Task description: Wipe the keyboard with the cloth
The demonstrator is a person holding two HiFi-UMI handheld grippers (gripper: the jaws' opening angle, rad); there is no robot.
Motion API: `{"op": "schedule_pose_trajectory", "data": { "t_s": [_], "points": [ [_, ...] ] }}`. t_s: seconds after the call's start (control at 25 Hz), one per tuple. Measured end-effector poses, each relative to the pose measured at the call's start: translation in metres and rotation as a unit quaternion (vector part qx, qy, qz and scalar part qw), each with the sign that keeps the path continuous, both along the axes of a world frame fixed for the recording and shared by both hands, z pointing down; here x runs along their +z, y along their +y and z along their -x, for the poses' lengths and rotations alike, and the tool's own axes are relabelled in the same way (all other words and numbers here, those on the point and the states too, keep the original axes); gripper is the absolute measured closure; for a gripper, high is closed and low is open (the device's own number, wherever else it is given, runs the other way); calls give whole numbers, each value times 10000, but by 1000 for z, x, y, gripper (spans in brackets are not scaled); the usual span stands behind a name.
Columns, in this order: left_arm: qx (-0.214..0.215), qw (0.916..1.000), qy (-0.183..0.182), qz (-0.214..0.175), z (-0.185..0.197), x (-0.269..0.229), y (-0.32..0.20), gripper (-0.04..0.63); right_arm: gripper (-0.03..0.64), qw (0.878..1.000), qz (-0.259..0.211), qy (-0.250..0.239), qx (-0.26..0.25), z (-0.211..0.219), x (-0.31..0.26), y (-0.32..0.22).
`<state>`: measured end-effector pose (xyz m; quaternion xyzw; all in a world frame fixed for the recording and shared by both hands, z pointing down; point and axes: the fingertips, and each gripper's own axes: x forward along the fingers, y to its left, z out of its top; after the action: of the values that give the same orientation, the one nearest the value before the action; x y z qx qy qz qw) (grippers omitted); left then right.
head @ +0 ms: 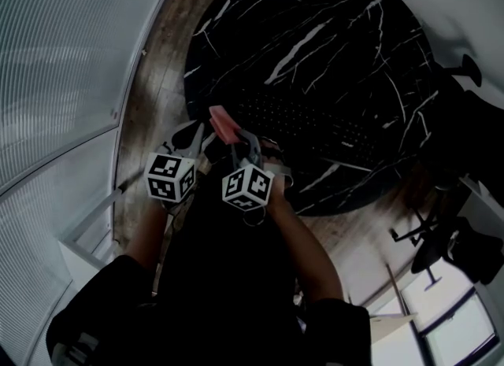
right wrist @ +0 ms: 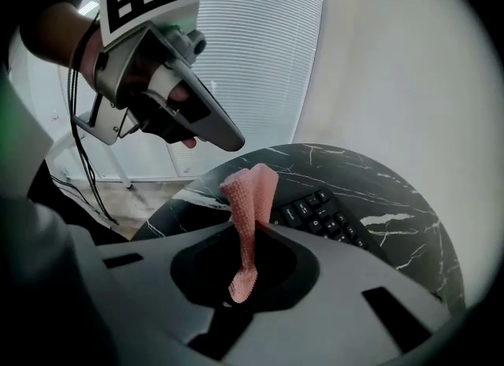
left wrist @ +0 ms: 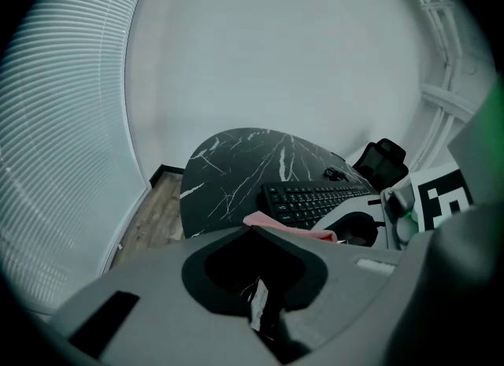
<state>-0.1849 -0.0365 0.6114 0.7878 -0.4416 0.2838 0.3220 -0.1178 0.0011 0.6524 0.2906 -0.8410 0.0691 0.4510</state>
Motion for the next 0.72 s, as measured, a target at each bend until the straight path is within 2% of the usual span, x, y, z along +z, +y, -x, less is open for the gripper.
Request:
{"op": "schedule_pose_trajectory", "data": {
  "t_s": [0.28, 0.72],
  "points": [
    [152, 9999, -19, 1, -15, -4, -3, 597, 611, 9999, -7, 121, -109, -21, 1, 10],
    [480, 9988, -40, 25, -57, -3, 5, 597, 611, 9994, 59, 143, 323, -66, 0, 20]
  ]
}}
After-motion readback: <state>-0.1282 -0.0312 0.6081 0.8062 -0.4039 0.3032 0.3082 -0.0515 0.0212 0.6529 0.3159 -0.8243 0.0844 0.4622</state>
